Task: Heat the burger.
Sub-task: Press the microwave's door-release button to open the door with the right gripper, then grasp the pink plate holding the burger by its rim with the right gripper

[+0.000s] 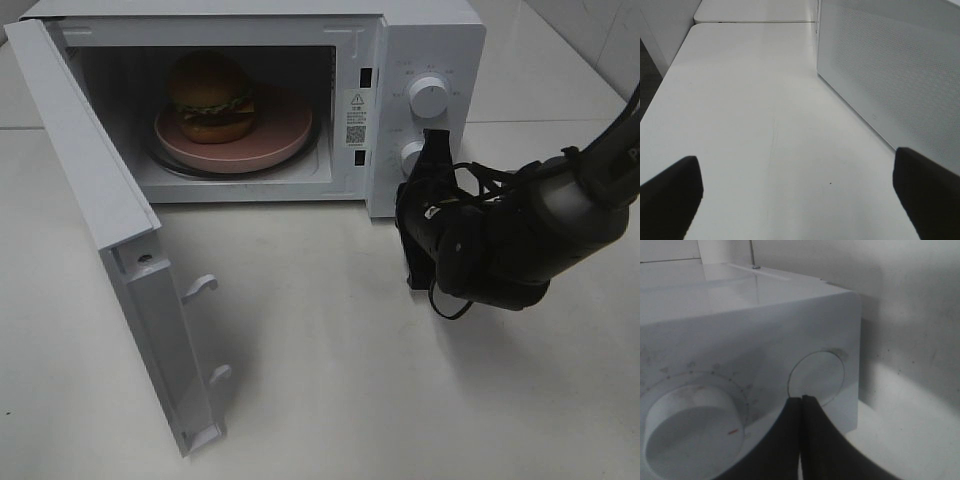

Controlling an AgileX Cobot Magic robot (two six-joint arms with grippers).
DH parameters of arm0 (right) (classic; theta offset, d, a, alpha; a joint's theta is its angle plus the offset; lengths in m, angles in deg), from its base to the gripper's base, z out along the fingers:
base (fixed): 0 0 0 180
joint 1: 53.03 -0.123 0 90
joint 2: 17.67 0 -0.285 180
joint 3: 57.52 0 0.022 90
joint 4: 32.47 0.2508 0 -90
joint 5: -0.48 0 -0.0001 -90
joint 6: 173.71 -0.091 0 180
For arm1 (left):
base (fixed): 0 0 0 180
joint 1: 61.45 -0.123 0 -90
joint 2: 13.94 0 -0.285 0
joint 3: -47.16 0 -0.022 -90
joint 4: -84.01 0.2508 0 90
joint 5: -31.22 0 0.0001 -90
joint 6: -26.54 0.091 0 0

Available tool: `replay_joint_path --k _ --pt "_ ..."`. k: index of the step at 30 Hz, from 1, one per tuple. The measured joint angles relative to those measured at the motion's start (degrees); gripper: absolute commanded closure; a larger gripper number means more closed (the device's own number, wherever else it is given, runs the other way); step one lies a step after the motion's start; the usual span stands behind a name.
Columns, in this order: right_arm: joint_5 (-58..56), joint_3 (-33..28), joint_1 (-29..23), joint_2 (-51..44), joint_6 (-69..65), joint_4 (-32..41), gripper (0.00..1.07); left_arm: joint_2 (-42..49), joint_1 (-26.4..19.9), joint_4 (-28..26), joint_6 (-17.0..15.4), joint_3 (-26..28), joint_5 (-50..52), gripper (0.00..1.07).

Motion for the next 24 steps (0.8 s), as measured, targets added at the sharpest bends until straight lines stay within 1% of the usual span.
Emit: replay_joint_path --k 5,6,9,11,12,17,24 --pt "0.1 -2.6 0.0 -2.2 0.0 -0.9 1.07 0.0 0.0 0.0 0.0 0.0 0.0 0.09" --pt "0.1 -4.0 0.0 -3.0 0.0 -1.3 1.07 0.0 0.0 0.0 0.0 0.0 0.0 0.09" --pt "0.1 -4.7 0.0 -3.5 0.0 -1.7 1.07 0.0 0.0 0.0 0.0 0.0 0.0 0.09" --pt "0.1 -7.3 0.0 -5.7 0.0 -2.6 1.07 0.0 0.0 0.0 0.0 0.0 0.0 0.09" --pt "0.1 -7.3 0.0 -5.7 0.0 -2.6 1.07 0.0 0.0 0.0 0.0 0.0 0.0 0.09" --pt "0.1 -11.9 0.0 -9.5 0.1 -3.0 1.07 0.0 0.0 0.0 0.0 0.0 0.0 0.09" --pt "-2.5 -15.8 0.0 -14.6 2.7 -4.6 1.07 0.0 0.0 0.0 0.0 0.0 0.0 0.09"
